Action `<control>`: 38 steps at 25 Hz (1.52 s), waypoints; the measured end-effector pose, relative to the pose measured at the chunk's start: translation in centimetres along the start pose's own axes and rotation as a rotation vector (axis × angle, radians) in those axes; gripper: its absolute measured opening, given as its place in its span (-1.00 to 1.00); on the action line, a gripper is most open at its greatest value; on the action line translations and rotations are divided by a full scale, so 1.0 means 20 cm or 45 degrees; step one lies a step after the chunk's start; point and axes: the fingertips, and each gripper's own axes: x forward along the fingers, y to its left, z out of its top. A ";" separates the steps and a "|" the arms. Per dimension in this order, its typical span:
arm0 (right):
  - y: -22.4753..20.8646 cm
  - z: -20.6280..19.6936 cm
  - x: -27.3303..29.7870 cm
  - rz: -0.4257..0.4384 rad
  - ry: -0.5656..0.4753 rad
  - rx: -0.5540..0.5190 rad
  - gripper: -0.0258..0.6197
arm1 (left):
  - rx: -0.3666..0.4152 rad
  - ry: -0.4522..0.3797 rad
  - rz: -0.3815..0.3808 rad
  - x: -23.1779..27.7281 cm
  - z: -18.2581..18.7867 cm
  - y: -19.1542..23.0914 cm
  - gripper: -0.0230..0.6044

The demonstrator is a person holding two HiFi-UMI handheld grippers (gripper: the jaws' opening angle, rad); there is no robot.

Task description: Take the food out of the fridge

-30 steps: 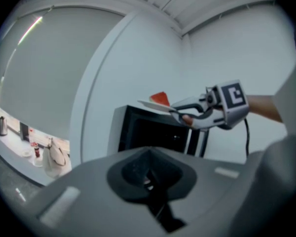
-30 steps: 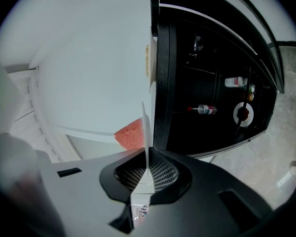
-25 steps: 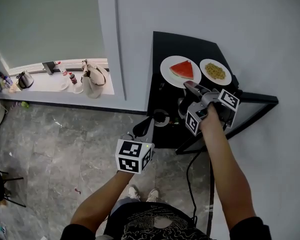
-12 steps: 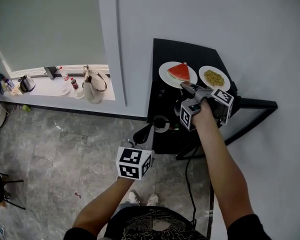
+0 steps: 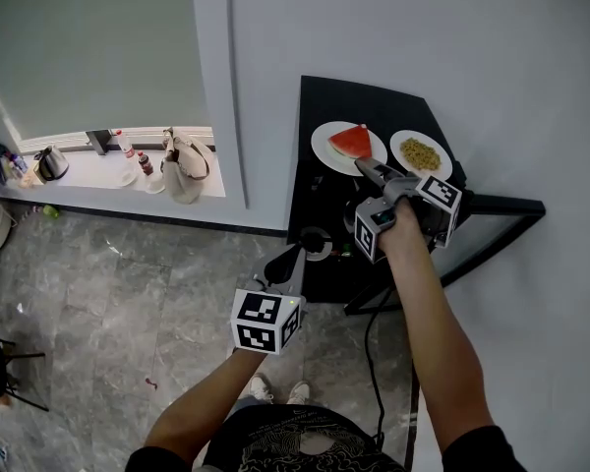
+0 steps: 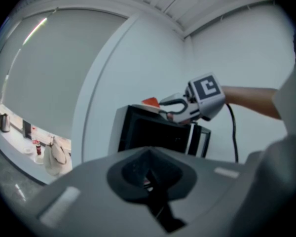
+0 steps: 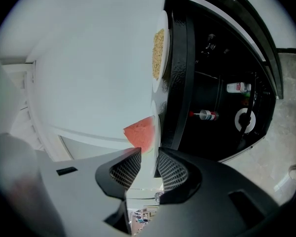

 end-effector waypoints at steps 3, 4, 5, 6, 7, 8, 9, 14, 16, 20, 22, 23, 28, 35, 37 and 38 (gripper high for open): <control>-0.01 0.01 0.01 0.010 0.015 -0.021 -0.67 | -0.009 0.007 0.000 0.04 0.01 0.01 -0.92; -0.02 0.01 0.01 0.016 0.019 -0.037 -0.67 | -0.012 0.009 0.001 0.05 0.01 0.01 -0.92; -0.02 0.00 0.00 0.024 0.020 -0.060 -0.67 | -0.015 0.010 0.001 0.06 0.01 0.02 -0.92; -0.03 -0.01 -0.03 0.033 0.014 -0.086 -0.67 | -0.016 0.009 0.001 0.06 0.01 0.02 -0.92; -0.03 -0.03 -0.08 0.044 0.004 -0.112 -0.67 | -0.017 0.007 0.001 0.04 0.01 0.01 -0.92; -0.04 -0.05 -0.13 0.057 -0.008 -0.136 -0.67 | -0.015 0.003 -0.001 0.03 0.01 0.00 -0.92; -0.04 -0.07 -0.17 0.070 -0.021 -0.162 -0.67 | -0.010 -0.001 -0.004 0.02 0.01 -0.01 -0.92; -0.09 -0.14 -0.38 0.067 -0.036 -0.431 -0.68 | 0.002 0.009 -0.012 0.01 0.03 -0.06 -0.92; -0.16 -0.17 -0.44 -0.001 -0.037 -0.599 -0.70 | -0.015 0.017 -0.012 0.01 0.03 -0.08 -0.92; -0.29 -0.24 -0.52 -0.155 -0.012 -0.951 -0.77 | -0.003 0.046 -0.033 0.02 0.02 -0.15 -0.92; -0.33 -0.27 -0.56 -0.213 0.003 -1.113 -0.79 | 0.011 0.066 -0.043 0.02 0.00 -0.17 -0.92; -0.35 -0.29 -0.57 -0.235 0.012 -1.184 -0.80 | 0.014 0.075 -0.047 0.02 -0.01 -0.18 -0.92; -0.45 -0.36 -0.64 -0.313 0.028 -1.464 -0.88 | 0.035 0.116 -0.063 0.01 -0.07 -0.23 -0.92; -0.50 -0.40 -0.68 -0.357 0.038 -1.635 -0.90 | 0.055 0.153 -0.078 0.00 -0.11 -0.27 -0.92; -0.50 -0.40 -0.68 -0.351 0.041 -1.634 -0.90 | 0.057 0.159 -0.083 0.00 -0.12 -0.28 -0.92; -0.51 -0.40 -0.68 -0.350 0.043 -1.634 -0.90 | 0.059 0.163 -0.082 0.00 -0.12 -0.28 -0.93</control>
